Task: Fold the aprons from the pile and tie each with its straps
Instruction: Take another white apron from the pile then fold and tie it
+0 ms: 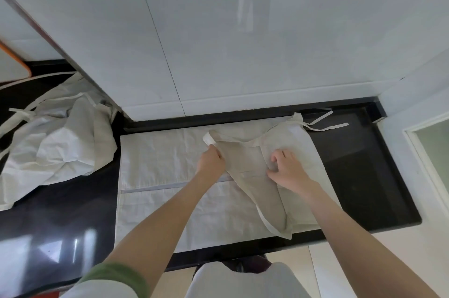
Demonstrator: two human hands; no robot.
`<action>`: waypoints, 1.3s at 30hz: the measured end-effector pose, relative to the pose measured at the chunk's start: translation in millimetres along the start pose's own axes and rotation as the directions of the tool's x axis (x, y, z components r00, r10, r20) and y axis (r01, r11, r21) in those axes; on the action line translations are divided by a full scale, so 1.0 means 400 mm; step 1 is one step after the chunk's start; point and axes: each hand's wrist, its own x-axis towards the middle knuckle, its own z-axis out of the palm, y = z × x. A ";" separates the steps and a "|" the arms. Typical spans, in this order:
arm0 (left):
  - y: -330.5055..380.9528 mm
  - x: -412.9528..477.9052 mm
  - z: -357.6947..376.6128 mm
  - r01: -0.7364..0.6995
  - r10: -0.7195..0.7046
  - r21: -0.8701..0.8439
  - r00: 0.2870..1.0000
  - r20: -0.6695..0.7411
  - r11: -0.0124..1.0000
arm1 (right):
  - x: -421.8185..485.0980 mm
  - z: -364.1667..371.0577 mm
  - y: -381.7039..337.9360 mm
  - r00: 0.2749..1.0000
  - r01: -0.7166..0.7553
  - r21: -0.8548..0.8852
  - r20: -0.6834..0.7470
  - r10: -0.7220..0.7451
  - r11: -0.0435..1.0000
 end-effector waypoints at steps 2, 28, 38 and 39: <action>0.006 -0.001 0.005 0.003 -0.003 -0.024 0.999 0.032 1.000 | -0.009 0.001 0.025 0.997 -0.017 0.029 -0.068 0.019 0.999; 0.042 -0.020 0.056 0.082 -0.107 -0.230 0.989 -0.098 0.970 | -0.068 -0.069 0.092 0.997 -0.072 0.548 0.062 0.046 0.833; -0.043 -0.039 -0.026 0.179 -0.114 0.247 0.960 -0.257 0.952 | -0.014 -0.064 0.072 0.996 -0.084 0.208 0.043 0.077 0.974; -0.037 -0.038 -0.030 0.150 -0.069 0.273 0.956 -0.286 0.950 | -0.006 -0.071 0.067 0.996 -0.092 0.182 0.030 0.088 0.979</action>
